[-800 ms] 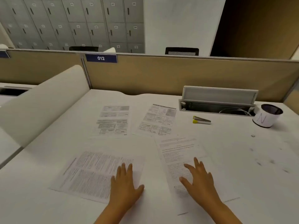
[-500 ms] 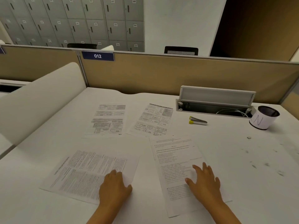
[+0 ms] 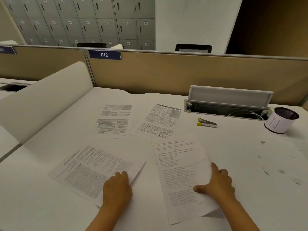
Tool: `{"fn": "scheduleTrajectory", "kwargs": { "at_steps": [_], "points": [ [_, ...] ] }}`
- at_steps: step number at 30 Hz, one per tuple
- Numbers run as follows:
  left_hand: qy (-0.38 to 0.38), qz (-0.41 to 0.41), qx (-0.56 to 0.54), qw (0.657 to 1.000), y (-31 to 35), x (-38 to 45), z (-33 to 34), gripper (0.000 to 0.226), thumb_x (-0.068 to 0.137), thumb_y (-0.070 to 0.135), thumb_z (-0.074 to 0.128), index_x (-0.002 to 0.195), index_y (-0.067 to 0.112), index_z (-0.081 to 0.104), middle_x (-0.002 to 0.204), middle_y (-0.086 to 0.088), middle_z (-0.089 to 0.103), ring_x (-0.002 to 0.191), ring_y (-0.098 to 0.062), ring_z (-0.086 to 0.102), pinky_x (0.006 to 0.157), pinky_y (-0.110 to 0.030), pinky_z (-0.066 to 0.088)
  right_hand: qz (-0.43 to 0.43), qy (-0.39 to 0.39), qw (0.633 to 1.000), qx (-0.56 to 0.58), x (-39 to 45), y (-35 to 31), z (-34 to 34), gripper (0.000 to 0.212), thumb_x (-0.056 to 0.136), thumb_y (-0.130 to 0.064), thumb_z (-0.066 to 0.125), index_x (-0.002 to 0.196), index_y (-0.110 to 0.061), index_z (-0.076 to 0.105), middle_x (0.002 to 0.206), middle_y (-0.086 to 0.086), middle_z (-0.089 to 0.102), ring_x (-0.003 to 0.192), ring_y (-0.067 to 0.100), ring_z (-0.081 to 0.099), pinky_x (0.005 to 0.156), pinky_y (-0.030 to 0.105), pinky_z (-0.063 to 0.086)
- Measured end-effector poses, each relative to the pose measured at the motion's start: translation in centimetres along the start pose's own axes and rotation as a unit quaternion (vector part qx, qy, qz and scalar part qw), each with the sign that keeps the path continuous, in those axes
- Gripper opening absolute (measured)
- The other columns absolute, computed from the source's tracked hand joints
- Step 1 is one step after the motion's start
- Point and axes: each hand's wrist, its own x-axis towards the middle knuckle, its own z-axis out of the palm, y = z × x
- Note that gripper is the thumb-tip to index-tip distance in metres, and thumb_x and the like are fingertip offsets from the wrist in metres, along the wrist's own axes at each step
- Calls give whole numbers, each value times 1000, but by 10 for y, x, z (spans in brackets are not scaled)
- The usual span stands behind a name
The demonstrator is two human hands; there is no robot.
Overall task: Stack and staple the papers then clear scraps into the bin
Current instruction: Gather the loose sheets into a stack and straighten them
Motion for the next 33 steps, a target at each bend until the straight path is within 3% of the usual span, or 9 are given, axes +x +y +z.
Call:
{"fn": "scheduleTrajectory", "kwargs": {
  "at_steps": [9,11,13,14,16,20,23,28,33],
  "points": [
    [55,62,-8,997,-9,4,6,64,29,3,84,45,22,25,43,8,15,32,-7,10,51,-7,-4,24,-5,999,-21,0,0,1,121,54,-60,79,146,-23,9,137,7,47,125,29,47,101,45,39],
    [86,91,18,992,-14,6,14,69,27,-2,81,42,24,19,41,10,9,34,-3,-1,53,-8,-6,26,4,999,33,0,4,1,104,64,-49,79,144,-18,21,132,8,53,119,29,52,97,43,42],
    [26,106,3,994,-14,6,-4,77,35,-3,77,47,24,6,43,11,0,41,1,-8,46,-11,-8,12,31,993,113,-2,9,2,70,76,-35,73,133,-9,42,119,11,61,103,29,59,87,40,50],
    [-19,71,7,997,-14,8,-17,70,52,1,73,49,24,7,45,11,5,40,0,-1,39,-16,-3,5,51,989,139,-5,8,3,53,81,-30,69,125,-6,51,110,11,63,94,28,60,81,38,52],
    [20,48,7,999,-16,8,-27,48,78,7,57,51,22,20,49,10,22,40,-2,17,39,-18,8,-5,101,983,153,-12,5,2,33,88,-27,60,112,-4,62,97,10,65,84,27,60,73,35,52],
    [71,68,10,995,-25,12,-72,46,55,9,78,53,24,35,44,8,18,35,-5,12,42,-15,-5,-28,212,966,147,-34,-25,-10,14,92,-26,55,90,-13,61,93,14,69,75,28,57,67,34,47],
    [143,120,5,982,-26,11,-106,41,38,3,86,45,20,49,34,7,23,25,-9,17,44,-14,-7,-48,279,947,154,-53,-50,-22,16,93,-25,52,94,-14,63,80,9,62,71,26,51,65,32,42],
    [258,198,-59,944,-37,18,-146,35,45,7,87,78,10,75,45,0,61,28,-14,50,29,-19,32,-31,337,916,216,-81,-70,-17,24,94,-23,52,103,-5,64,92,16,67,75,25,50,69,32,39],
    [287,346,-76,890,-39,18,-134,52,43,7,87,93,9,75,87,-5,76,74,-16,73,64,-29,58,41,344,903,255,-95,-66,-3,27,93,-22,53,109,-2,63,107,20,67,86,30,55,77,37,42]
  ]
}}
